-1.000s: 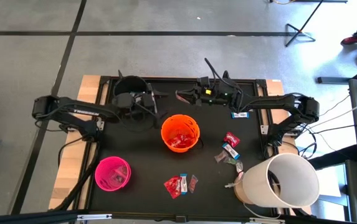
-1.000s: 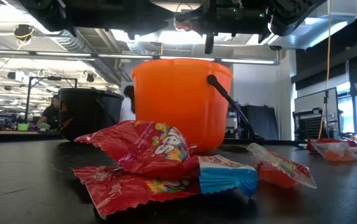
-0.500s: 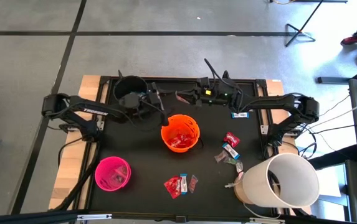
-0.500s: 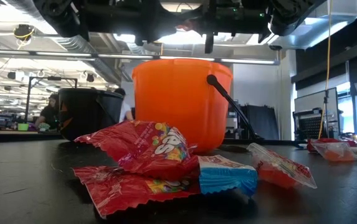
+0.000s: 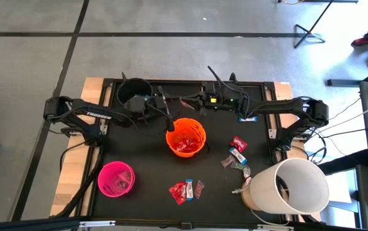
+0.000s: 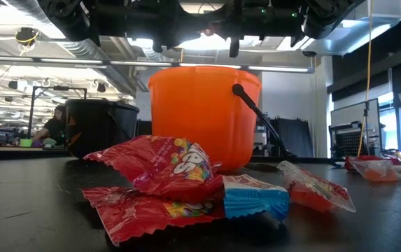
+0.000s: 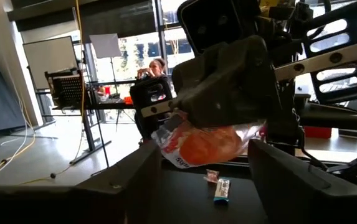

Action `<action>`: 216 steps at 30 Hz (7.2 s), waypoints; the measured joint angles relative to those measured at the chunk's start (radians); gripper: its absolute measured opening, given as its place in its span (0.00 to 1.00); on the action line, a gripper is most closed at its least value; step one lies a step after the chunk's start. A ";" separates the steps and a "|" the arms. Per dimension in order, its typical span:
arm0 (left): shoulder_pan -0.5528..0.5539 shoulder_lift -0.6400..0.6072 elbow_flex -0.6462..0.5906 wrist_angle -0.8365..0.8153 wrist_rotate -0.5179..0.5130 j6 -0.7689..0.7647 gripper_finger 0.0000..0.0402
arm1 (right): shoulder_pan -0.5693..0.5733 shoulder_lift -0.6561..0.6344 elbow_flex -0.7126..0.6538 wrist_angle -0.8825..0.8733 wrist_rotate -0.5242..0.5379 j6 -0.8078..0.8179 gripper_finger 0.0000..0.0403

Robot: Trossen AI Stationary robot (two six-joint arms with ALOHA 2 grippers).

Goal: Sort candy
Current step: Put the transparent candy into the pink bucket

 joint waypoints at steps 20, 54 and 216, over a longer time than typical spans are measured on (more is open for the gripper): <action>0.000 0.000 0.000 -0.010 -0.006 0.000 0.18 | 0.000 0.000 0.000 -0.032 0.009 -0.012 0.00; -0.083 -0.550 -0.001 -1.035 0.214 -0.110 0.05 | 0.000 -0.093 0.000 -0.123 0.016 -0.064 0.66; -1.140 -0.168 0.492 -2.015 -0.028 -1.013 0.55 | -0.001 -0.104 0.000 -0.332 0.019 -0.037 0.66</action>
